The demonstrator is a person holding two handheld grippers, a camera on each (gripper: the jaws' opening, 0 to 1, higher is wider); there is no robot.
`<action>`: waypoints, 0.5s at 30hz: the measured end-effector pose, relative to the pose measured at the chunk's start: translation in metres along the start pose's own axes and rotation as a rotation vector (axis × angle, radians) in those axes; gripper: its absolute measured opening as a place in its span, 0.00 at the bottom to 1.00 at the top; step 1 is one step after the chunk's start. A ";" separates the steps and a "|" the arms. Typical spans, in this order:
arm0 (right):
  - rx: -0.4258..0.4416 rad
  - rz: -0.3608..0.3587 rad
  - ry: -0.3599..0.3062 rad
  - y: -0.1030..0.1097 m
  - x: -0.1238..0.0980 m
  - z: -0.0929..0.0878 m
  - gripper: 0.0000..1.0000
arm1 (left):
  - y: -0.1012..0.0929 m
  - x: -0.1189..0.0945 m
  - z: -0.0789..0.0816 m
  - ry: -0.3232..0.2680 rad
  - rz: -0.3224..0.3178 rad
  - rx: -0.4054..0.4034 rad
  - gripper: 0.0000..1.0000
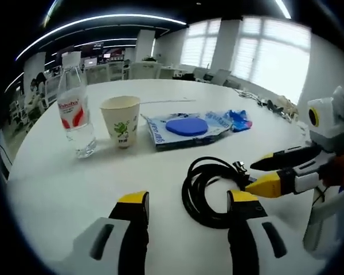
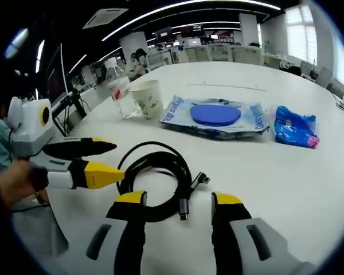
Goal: Arrange the tabletop items into an orderly group along one side of the table until the central work area is clear of visible clutter.
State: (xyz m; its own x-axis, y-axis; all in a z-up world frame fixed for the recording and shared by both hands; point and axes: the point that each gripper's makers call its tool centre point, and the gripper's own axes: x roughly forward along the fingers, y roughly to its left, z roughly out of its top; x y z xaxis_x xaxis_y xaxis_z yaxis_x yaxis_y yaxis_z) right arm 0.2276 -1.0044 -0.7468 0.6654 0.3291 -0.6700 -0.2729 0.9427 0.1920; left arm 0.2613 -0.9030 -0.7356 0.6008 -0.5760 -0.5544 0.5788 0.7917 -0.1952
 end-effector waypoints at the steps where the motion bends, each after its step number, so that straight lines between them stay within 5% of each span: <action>1: 0.006 -0.006 -0.004 0.000 0.001 0.000 0.39 | 0.000 0.001 0.000 -0.003 -0.002 -0.002 0.50; 15: 0.025 -0.065 -0.016 -0.004 0.013 0.000 0.30 | -0.008 0.006 -0.003 -0.008 -0.016 0.046 0.43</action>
State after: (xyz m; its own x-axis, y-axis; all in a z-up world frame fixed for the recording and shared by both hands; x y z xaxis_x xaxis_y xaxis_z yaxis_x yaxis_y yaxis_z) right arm 0.2370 -1.0039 -0.7560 0.6923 0.2676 -0.6701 -0.2110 0.9632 0.1666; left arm 0.2585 -0.9117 -0.7398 0.5956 -0.5902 -0.5449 0.6132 0.7722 -0.1663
